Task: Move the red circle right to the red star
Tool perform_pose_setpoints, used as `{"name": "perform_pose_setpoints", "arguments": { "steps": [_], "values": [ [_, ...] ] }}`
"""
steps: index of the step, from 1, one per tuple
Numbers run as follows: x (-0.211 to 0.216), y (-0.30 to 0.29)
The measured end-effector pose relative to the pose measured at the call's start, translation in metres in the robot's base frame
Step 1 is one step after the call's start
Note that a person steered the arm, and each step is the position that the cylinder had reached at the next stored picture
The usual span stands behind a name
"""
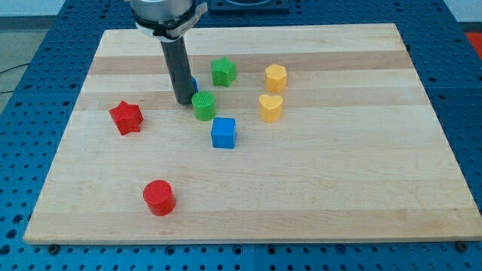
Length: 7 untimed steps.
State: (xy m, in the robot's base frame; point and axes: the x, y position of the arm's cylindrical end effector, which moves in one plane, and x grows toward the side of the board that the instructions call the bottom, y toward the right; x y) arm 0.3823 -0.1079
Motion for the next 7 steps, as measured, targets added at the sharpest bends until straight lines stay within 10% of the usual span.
{"name": "perform_pose_setpoints", "arguments": {
  "steps": [5,7],
  "values": [
    [-0.104,-0.044],
    [-0.144,-0.171]
  ]
}}
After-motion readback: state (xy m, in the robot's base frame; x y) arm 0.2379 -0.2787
